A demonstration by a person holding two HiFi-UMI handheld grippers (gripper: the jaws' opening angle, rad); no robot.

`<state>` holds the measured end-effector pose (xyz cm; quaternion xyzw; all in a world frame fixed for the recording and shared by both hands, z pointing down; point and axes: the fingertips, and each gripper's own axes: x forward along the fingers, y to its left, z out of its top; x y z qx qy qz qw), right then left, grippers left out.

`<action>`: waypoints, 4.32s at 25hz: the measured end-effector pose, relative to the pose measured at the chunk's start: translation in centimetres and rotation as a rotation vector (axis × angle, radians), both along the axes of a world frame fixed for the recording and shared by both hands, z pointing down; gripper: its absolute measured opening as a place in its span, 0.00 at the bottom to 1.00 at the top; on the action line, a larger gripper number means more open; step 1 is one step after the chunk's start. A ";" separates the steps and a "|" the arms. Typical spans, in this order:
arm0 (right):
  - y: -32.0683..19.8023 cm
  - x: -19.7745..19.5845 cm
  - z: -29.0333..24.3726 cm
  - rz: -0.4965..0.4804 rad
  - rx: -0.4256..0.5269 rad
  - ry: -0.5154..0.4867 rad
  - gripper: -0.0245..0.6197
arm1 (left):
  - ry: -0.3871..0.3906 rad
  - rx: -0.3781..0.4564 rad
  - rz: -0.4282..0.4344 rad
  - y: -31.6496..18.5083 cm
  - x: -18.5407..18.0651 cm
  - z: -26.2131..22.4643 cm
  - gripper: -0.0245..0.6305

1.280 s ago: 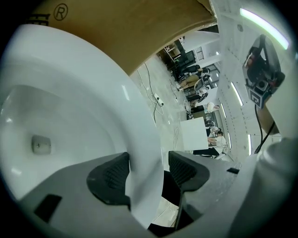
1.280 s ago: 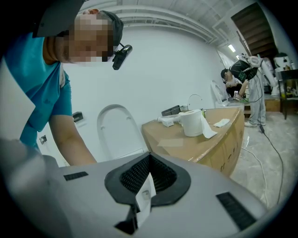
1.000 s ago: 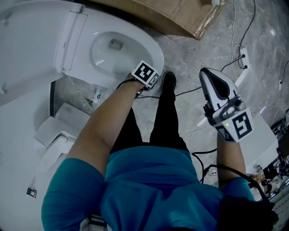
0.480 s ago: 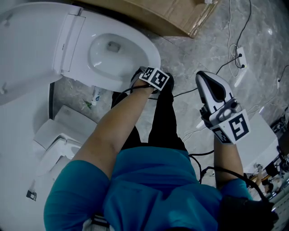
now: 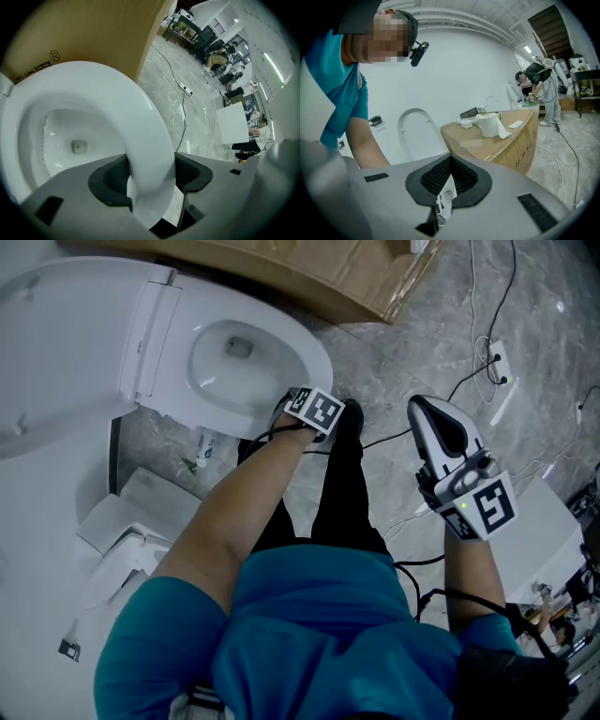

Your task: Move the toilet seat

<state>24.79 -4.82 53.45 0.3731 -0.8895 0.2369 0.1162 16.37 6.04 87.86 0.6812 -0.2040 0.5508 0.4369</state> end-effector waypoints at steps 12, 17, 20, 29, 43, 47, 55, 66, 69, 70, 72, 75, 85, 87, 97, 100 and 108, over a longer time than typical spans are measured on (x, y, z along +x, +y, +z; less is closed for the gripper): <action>-0.6 -0.5 -1.9 0.017 0.002 -0.001 0.02 | 0.087 -0.033 -0.024 -0.2 -0.5 -4.7 0.47; -1.0 -0.9 -2.9 0.005 0.024 0.005 0.02 | 0.113 -0.043 -0.035 -0.3 -0.8 -6.5 0.47; -0.8 -0.8 -2.2 0.008 0.004 0.008 0.02 | 0.125 -0.047 -0.041 -0.2 -0.8 -7.6 0.47; -0.2 -2.3 3.6 -0.012 -0.103 -0.006 0.02 | 0.167 -0.033 -0.051 -1.2 -2.2 -10.5 0.46; 1.0 -9.3 11.5 -0.186 -0.464 -0.142 0.24 | 0.322 -0.015 -0.151 -2.3 -4.2 -17.0 0.46; 1.5 -11.3 11.6 -0.224 -0.563 -0.197 0.36 | 0.356 0.005 -0.177 -2.8 -5.0 -18.8 0.46; 2.6 -14.5 10.8 -0.312 -0.688 -0.222 0.33 | 0.402 0.045 -0.209 -3.5 -6.1 -21.4 0.46; 1.4 -16.9 6.8 -0.306 -0.654 -0.213 0.31 | 0.453 0.127 -0.255 -5.0 -8.5 -25.5 0.45; 1.1 -17.6 5.9 -0.304 -0.652 -0.205 0.32 | 0.452 0.149 -0.263 -5.3 -9.3 -26.6 0.44; 1.0 -17.8 5.6 -0.302 -0.652 -0.203 0.32 | 0.450 0.159 -0.265 -5.4 -9.6 -27.0 0.44; 0.8 -18.3 4.9 -0.298 -0.654 -0.199 0.32 | 0.446 0.180 -0.270 -5.6 -10.1 -27.7 0.44; 0.4 -19.1 3.9 -0.291 -0.657 -0.188 0.32 | 0.442 0.214 -0.279 -6.0 -10.9 -28.9 0.43; -0.9 -21.8 0.6 -0.273 -0.663 -0.154 0.32 | 0.421 0.308 -0.299 -7.1 -13.8 -32.6 0.42; -1.3 -22.3 0.2 -0.271 -0.662 -0.147 0.33 | 0.411 0.335 -0.293 -7.4 -14.3 -33.3 0.41; -2.5 -24.5 -1.9 -0.260 -0.655 -0.143 0.33 | 0.373 0.446 -0.256 -8.1 -16.6 -35.8 0.38; -2.8 -25.0 -2.3 -0.257 -0.653 -0.140 0.33 | 0.376 0.485 -0.236 -8.1 -16.9 -36.1 0.37; -3.6 -26.4 -3.3 -0.247 -0.653 -0.142 0.33 | 0.324 0.585 -0.169 -8.1 -18.4 -37.9 0.31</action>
